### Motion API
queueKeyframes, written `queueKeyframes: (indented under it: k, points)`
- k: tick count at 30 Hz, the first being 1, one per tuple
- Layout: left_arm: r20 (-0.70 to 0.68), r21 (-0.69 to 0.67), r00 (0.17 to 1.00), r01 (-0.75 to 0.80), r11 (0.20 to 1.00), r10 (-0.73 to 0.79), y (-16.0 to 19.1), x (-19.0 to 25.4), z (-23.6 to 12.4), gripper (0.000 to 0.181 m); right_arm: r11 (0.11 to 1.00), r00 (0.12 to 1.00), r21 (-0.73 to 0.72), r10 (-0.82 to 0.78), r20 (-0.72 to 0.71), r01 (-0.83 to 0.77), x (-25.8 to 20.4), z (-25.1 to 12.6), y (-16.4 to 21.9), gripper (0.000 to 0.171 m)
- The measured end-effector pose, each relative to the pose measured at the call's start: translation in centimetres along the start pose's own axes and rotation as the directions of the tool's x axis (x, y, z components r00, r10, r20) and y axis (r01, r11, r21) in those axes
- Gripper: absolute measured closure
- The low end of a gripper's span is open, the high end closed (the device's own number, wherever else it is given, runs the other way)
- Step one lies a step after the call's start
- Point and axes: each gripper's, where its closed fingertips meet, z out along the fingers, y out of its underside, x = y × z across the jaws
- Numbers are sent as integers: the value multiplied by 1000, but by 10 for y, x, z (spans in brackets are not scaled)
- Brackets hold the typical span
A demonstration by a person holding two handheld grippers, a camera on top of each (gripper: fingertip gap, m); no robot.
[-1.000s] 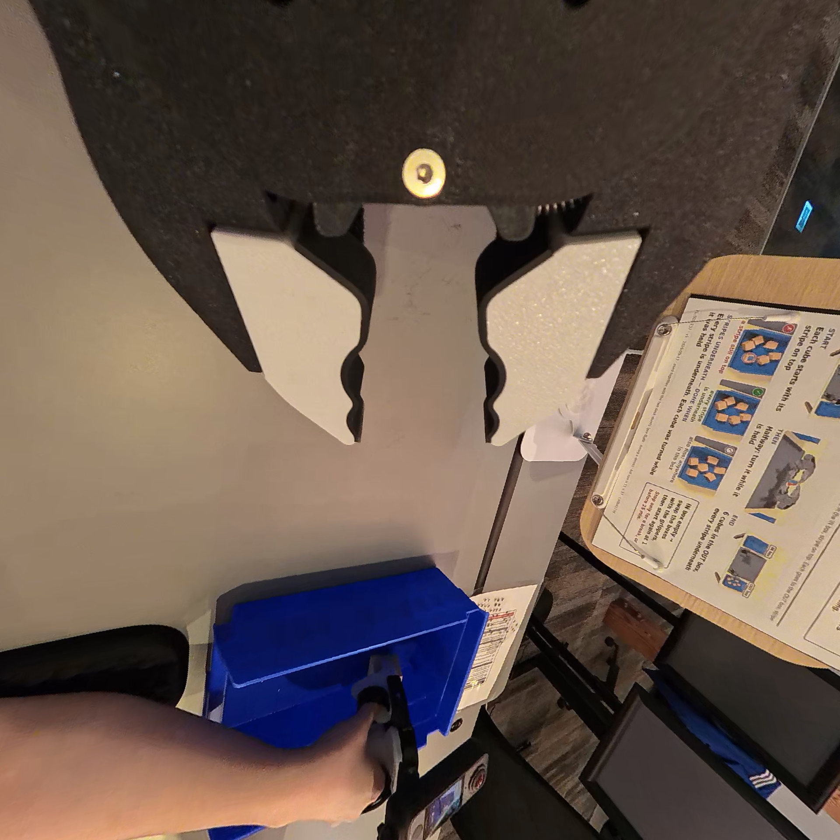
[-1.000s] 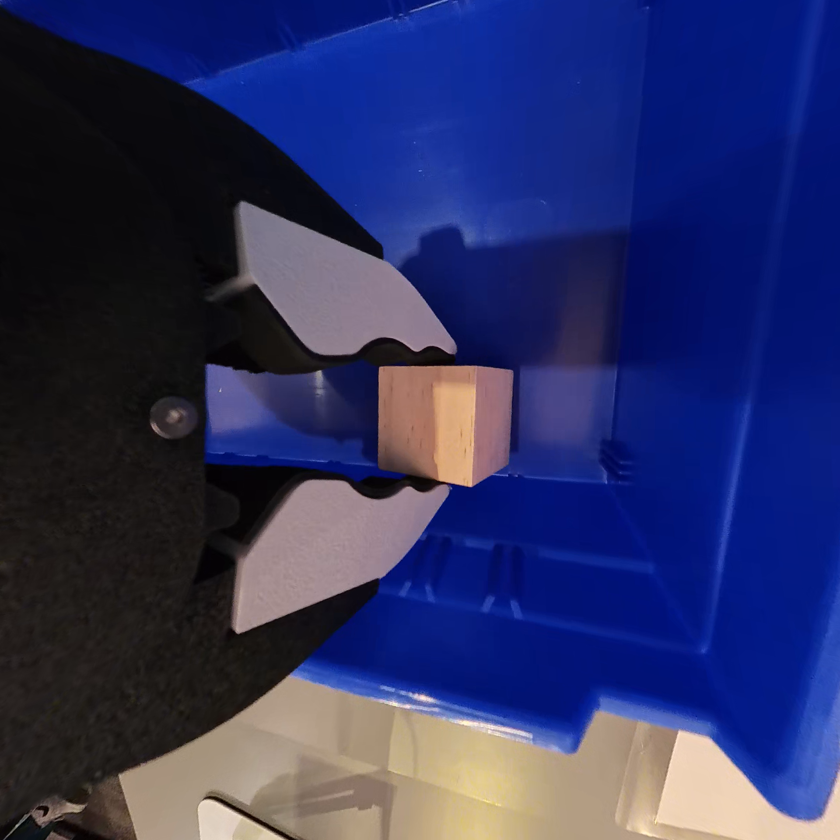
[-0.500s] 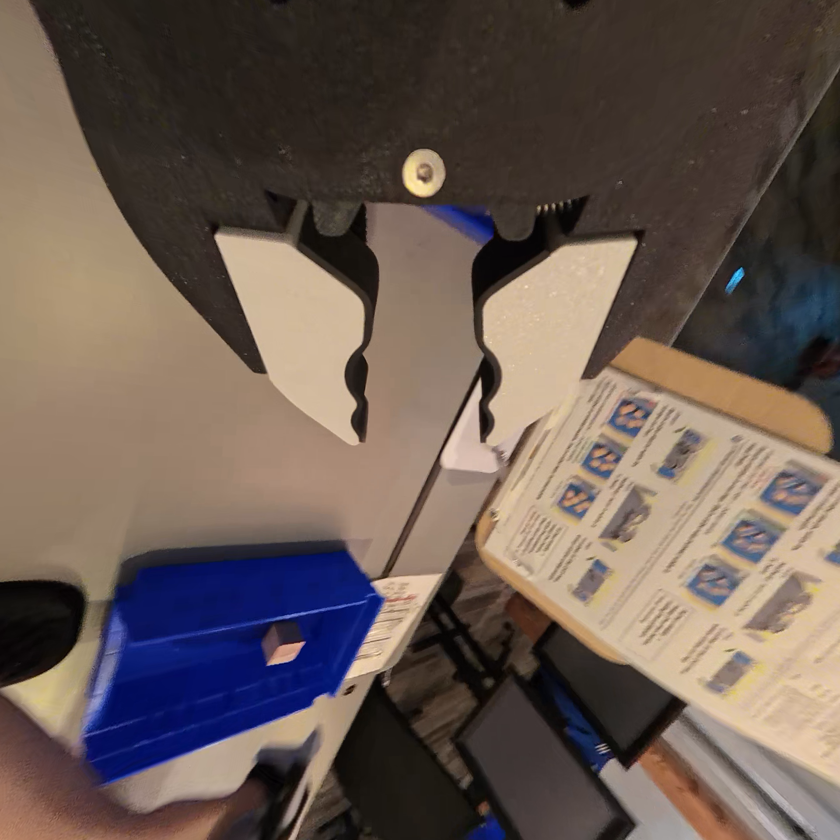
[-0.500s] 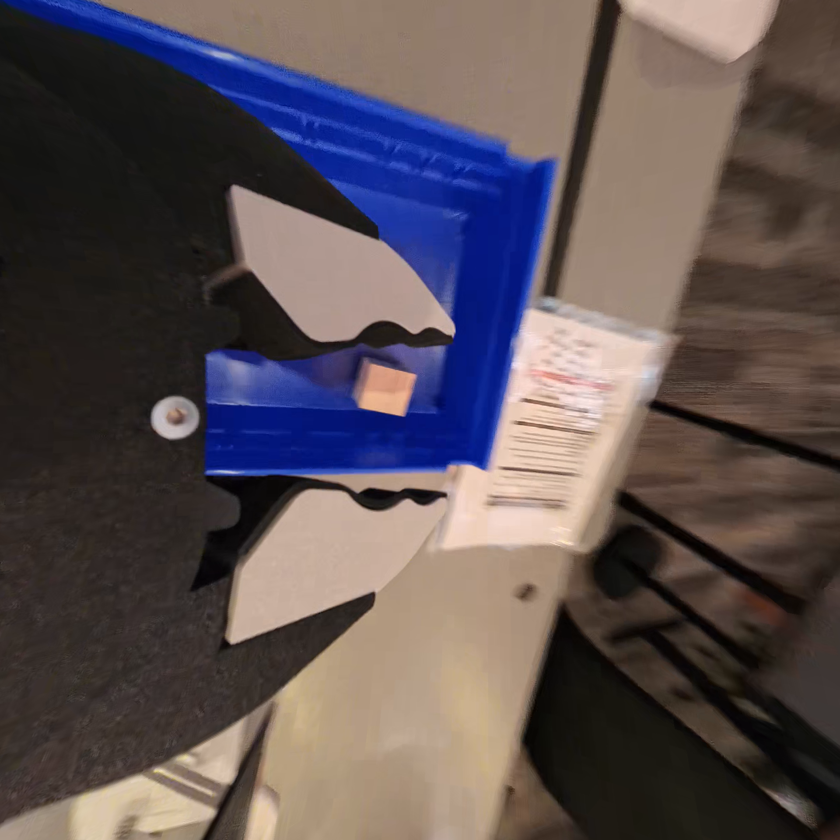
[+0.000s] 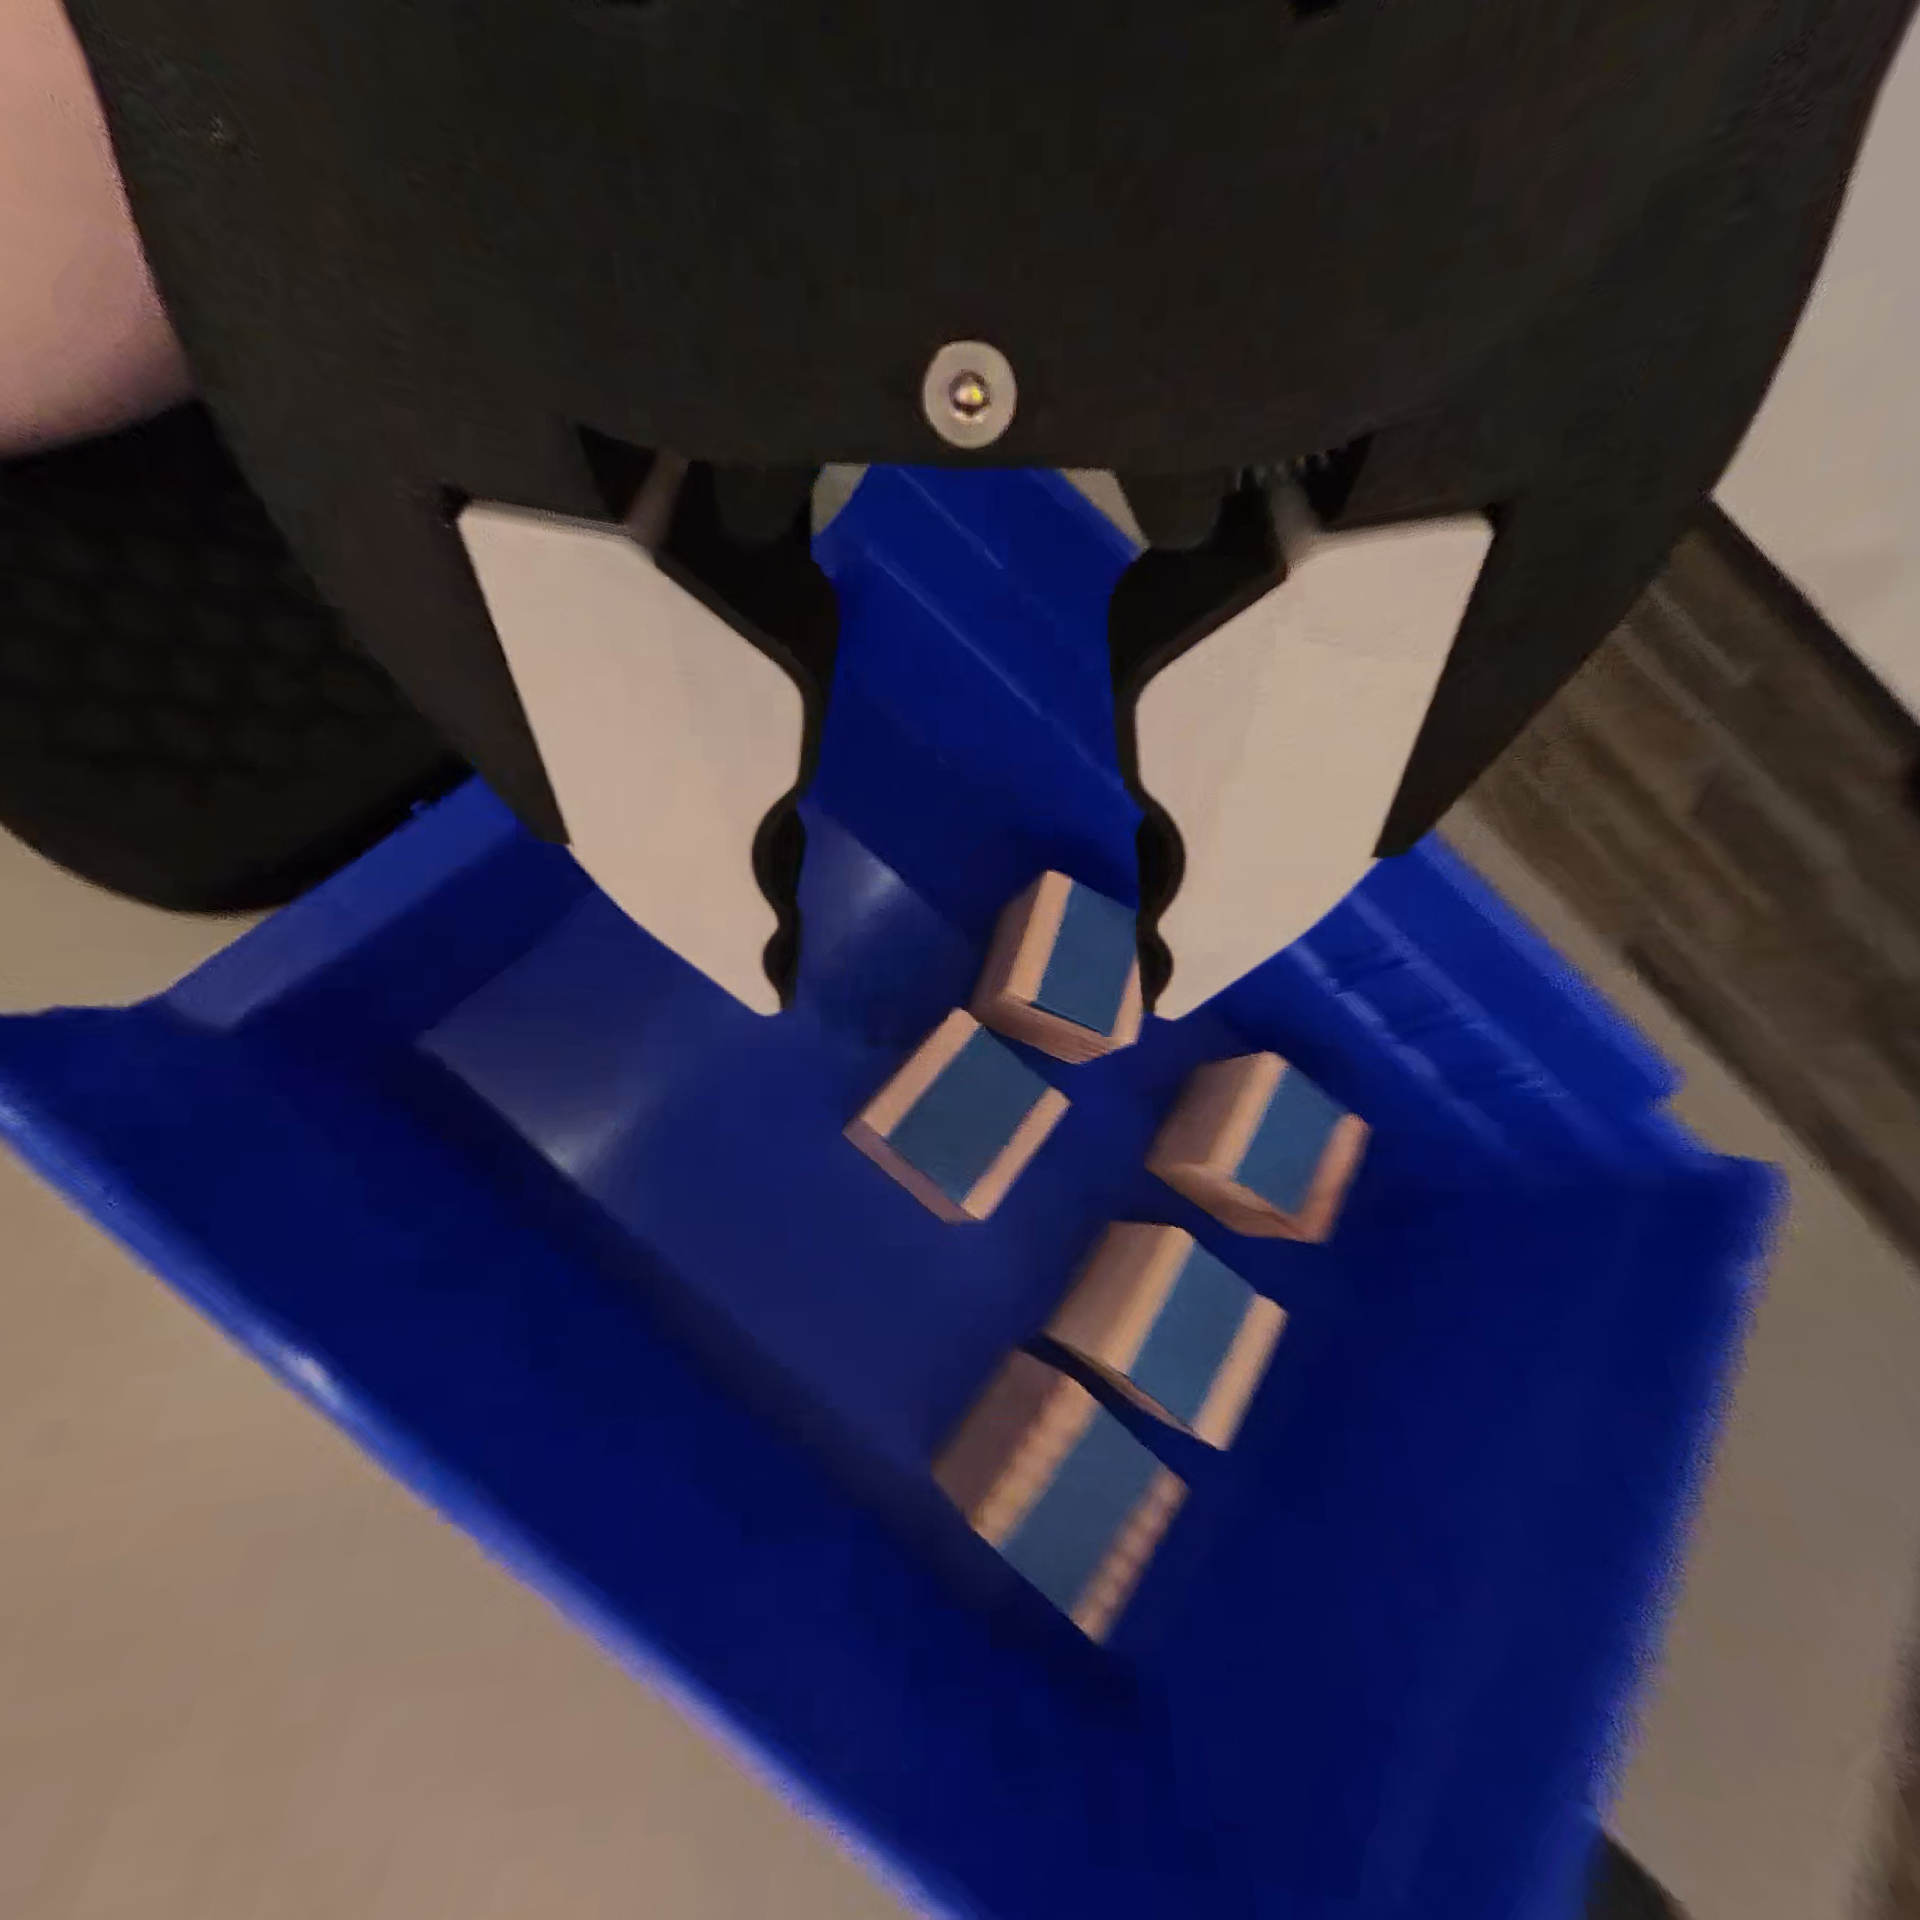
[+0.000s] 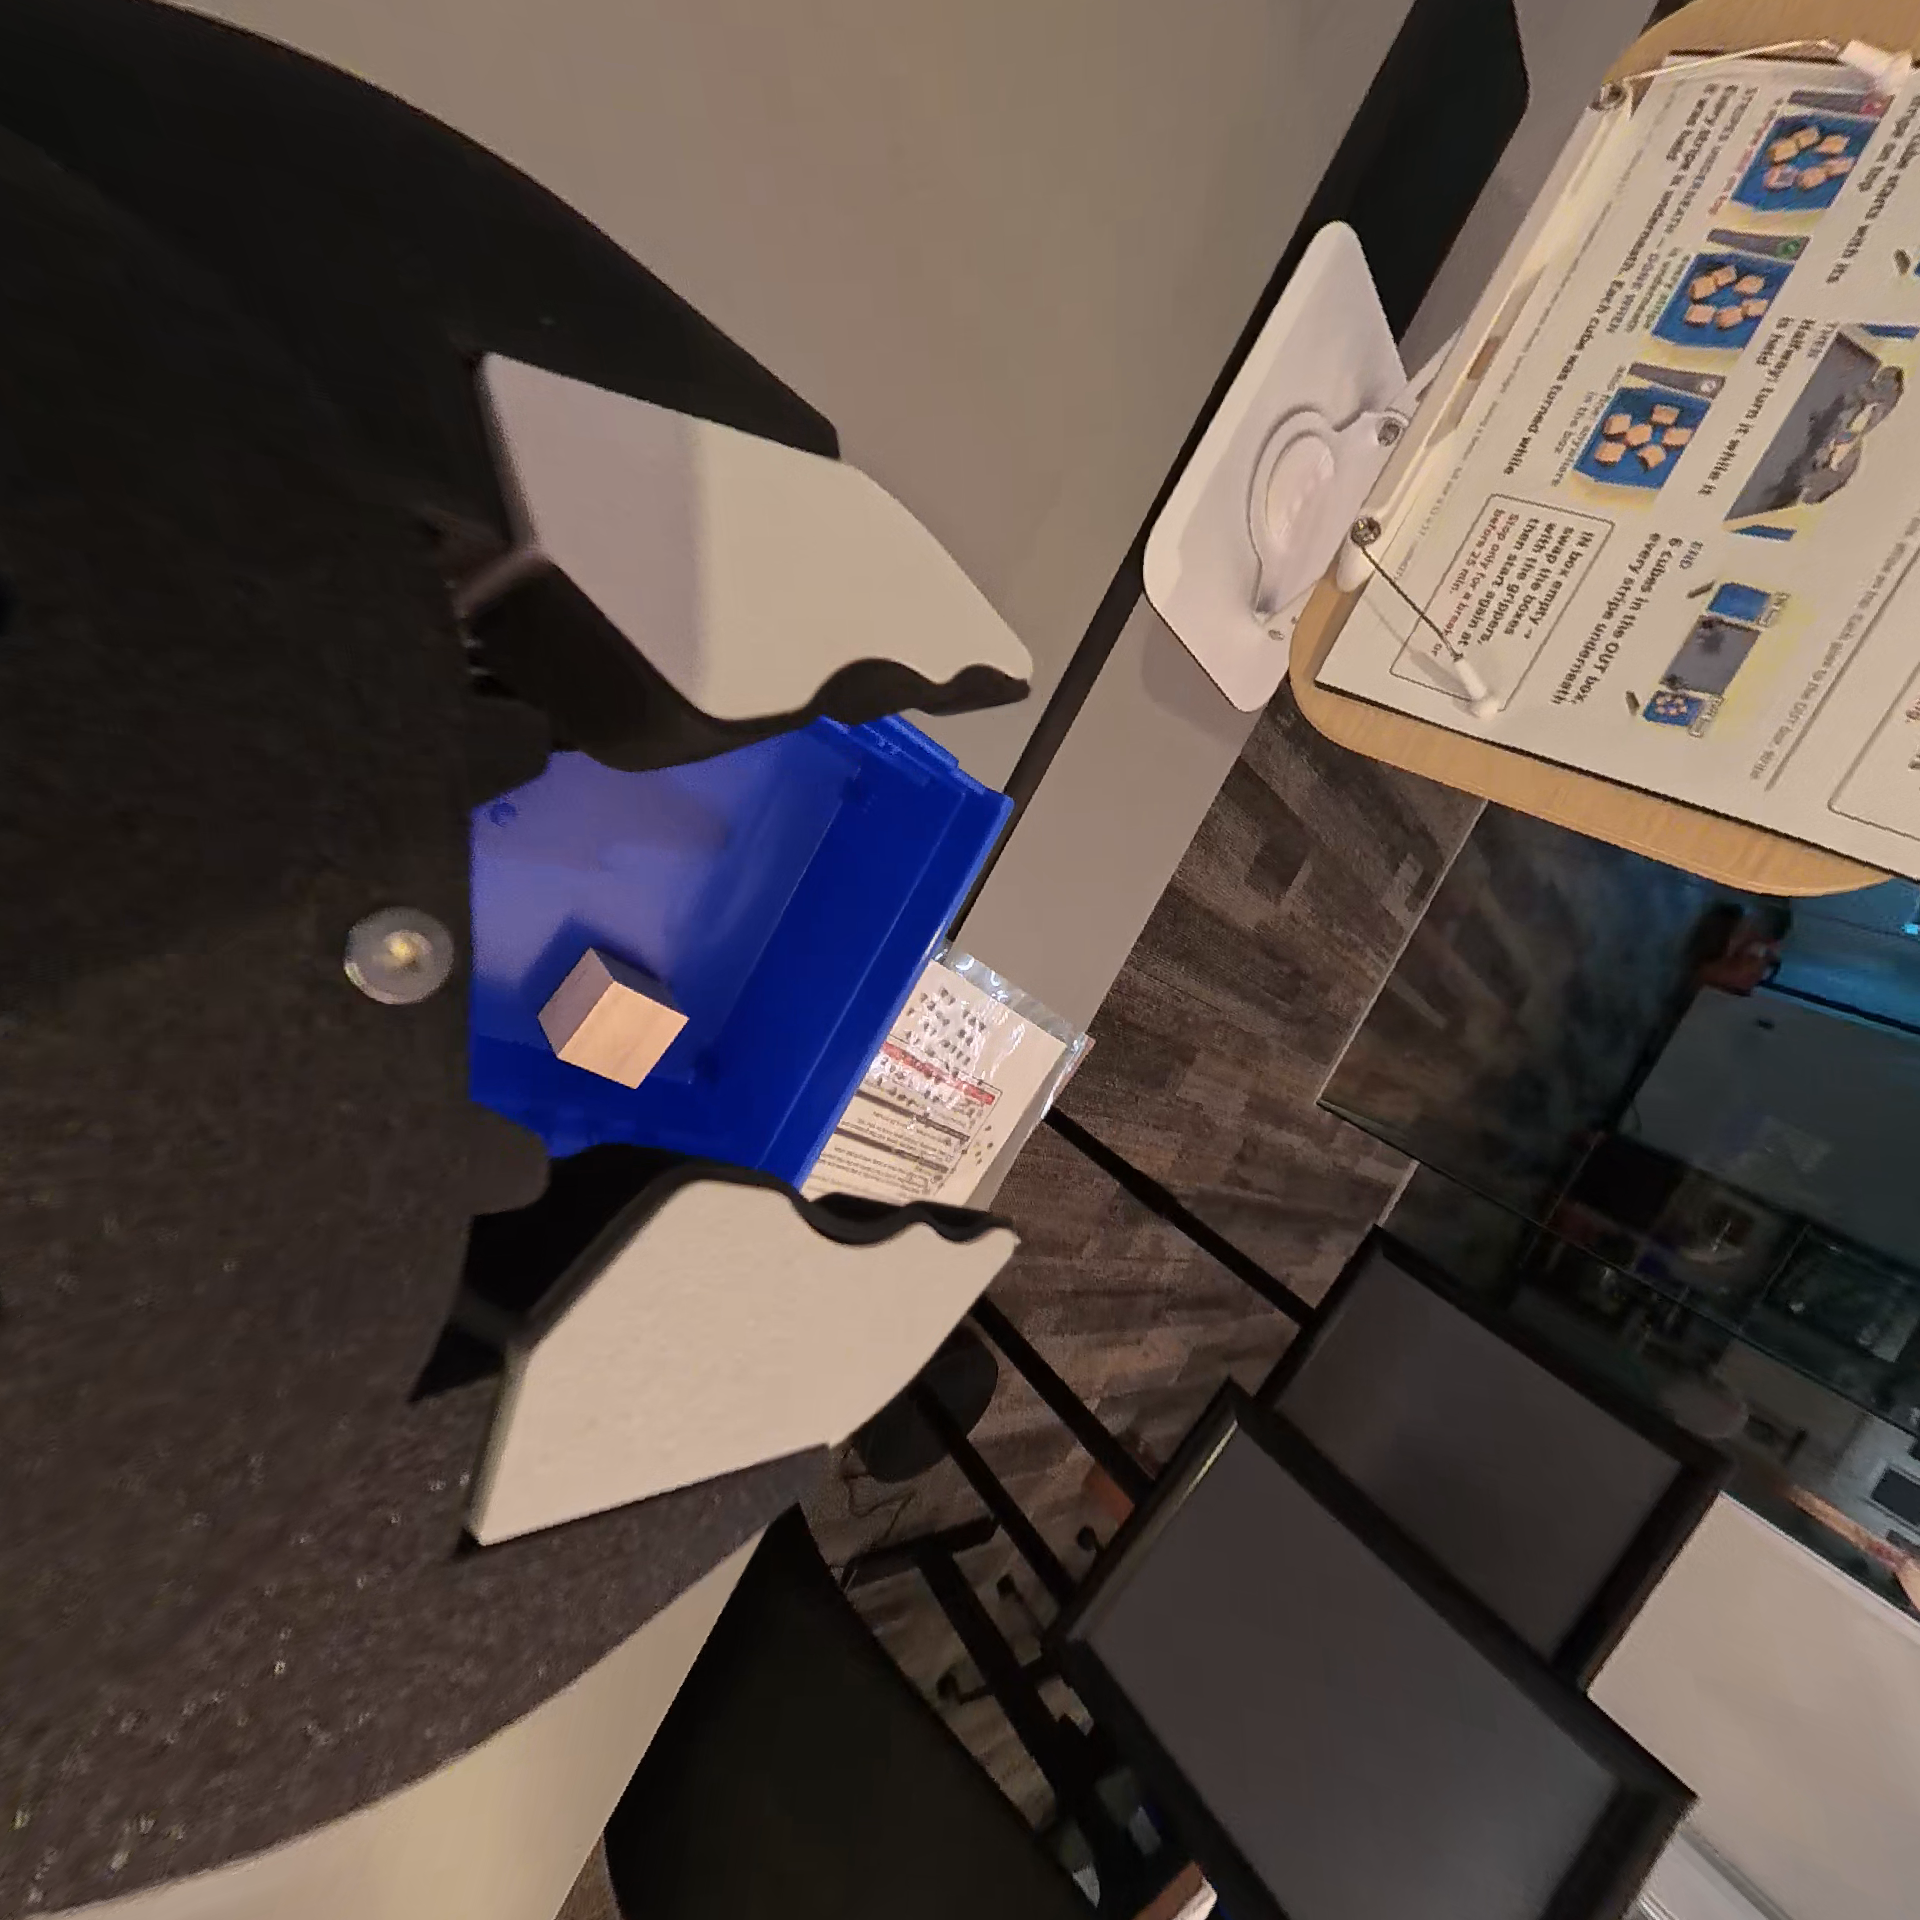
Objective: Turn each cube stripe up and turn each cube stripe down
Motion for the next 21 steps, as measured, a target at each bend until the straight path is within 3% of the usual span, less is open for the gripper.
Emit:
queueKeyframes:
  k: [4,12,21]
  points:
    - [-118,-16,993,-13,1000,11,2,7,31,118,1000,999,-14,-2,32,2,-7,2,3,82]
    - [-134,3,983,-129,992,128,-2,8,60,114,999,992,-47,-17,129,23,-31,12,7,82]
    - [-174,-93,978,-130,987,112,15,4,90,117,994,985,-93,-48,166,64,-46,23,15,83]
